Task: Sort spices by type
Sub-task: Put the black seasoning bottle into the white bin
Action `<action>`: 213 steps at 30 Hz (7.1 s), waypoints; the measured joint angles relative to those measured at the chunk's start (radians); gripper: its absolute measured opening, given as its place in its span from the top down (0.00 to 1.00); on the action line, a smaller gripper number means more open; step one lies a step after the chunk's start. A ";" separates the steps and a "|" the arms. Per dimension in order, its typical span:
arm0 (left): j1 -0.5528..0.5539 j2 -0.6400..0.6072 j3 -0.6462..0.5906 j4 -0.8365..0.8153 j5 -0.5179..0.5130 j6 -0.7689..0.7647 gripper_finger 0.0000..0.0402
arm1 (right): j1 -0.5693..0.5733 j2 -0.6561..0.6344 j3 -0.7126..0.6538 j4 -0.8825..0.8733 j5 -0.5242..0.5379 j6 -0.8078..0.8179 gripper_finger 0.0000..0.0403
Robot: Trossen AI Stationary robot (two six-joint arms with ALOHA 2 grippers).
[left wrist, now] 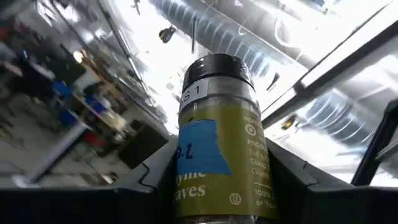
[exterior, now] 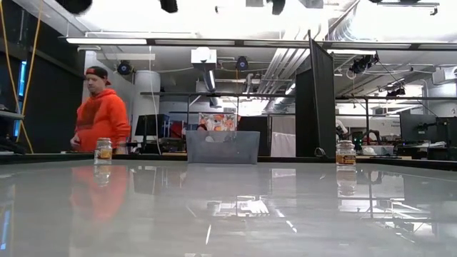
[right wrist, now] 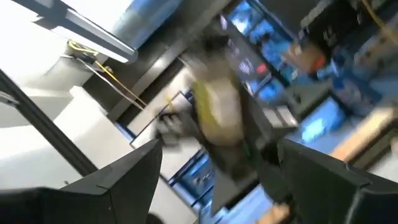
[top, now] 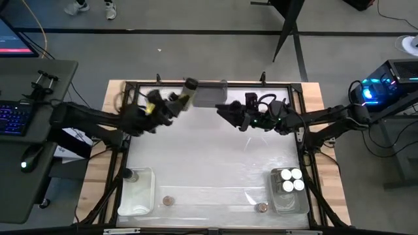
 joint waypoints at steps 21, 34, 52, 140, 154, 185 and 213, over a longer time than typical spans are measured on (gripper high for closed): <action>-0.016 0.256 0.093 0.233 0.056 -0.058 0.60 | -0.027 0.096 0.383 -0.385 0.080 -0.231 0.21; 0.051 0.250 0.126 0.262 0.088 -0.004 0.60 | 0.024 0.148 0.381 -0.374 0.101 -0.215 0.21; 0.018 0.256 0.125 0.114 0.130 0.026 0.60 | -0.013 0.152 0.382 -0.279 0.143 -0.205 0.22; -0.239 0.240 0.168 -1.100 0.349 1.429 0.30 | 0.076 0.441 0.381 -0.990 -0.597 -0.371 0.52; -0.238 0.277 0.169 -1.029 0.322 1.452 0.30 | 0.076 0.453 0.382 -0.976 -0.607 -0.381 0.52; -0.235 0.314 0.169 -0.995 0.314 1.358 0.58 | 0.068 0.454 0.381 -0.936 -0.609 -0.318 0.45; -0.339 0.128 0.745 -2.516 0.234 -0.033 0.59 | -0.093 0.235 0.383 -1.305 -0.257 -0.467 0.06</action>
